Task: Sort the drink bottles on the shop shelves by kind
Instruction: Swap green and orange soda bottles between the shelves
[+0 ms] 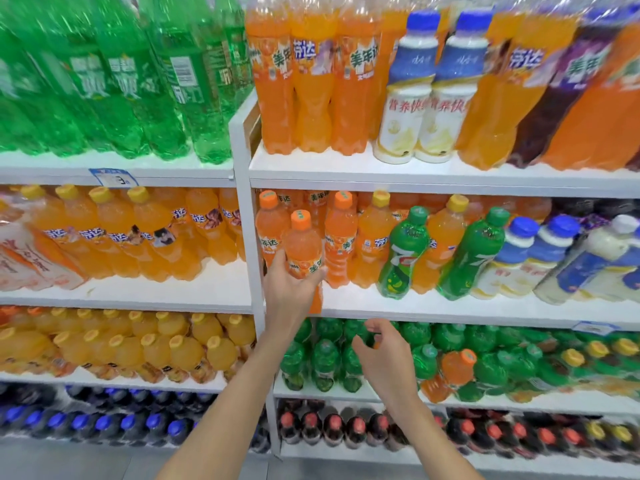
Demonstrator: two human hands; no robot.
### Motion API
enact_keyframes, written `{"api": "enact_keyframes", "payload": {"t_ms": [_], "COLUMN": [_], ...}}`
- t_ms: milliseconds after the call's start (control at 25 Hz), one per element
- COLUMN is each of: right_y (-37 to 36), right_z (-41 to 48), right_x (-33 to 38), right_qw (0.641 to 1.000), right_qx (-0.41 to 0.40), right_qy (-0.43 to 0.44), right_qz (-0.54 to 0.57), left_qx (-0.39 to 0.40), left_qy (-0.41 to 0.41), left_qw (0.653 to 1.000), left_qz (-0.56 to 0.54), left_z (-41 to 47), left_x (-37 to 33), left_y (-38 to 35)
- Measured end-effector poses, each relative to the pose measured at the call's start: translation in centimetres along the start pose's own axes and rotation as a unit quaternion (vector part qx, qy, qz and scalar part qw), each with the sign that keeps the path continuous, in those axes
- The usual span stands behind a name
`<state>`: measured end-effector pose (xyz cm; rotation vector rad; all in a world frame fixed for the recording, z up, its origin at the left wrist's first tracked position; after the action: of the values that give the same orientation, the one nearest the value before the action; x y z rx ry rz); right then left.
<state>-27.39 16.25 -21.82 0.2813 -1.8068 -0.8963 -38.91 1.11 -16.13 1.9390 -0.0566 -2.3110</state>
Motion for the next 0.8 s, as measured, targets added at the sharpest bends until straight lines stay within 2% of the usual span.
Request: {"api": "enact_keyframes", "payload": {"t_ms": [360,520,800], "right_y": [0.4,0.0,-0.8], "right_z": [1.4,2.0,2.3], "right_x": [1.0,1.0,0.7], "right_qw": [1.0,0.999,0.999], "right_qx": [0.001,-0.008,-0.002], "right_qy": [0.014,0.028,0.023], "right_qz": [-0.007,-0.026,-0.049], "left_qx": [-0.027,-0.037,-0.062], "left_qy": [-0.032,0.009,0.005], "left_qw": [0.998,0.999,0.996], "left_qz": [0.046,0.016,0.055], "left_z": [2.0,2.4,1.4], "left_x": [1.3,2.5,3.1], "left_y": [-1.7,-2.9,-2.9]}}
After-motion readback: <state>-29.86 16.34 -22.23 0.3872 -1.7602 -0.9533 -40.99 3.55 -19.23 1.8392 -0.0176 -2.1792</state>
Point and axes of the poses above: each hand's wrist, its own z-axis towards the middle knuckle, its own y-axis out of the back of the hand, x = y × z, the point moved 2 cm from there along z, towards the middle knuckle, and after that the axes turned 8 degrees about -z, right-handed, at the moved point
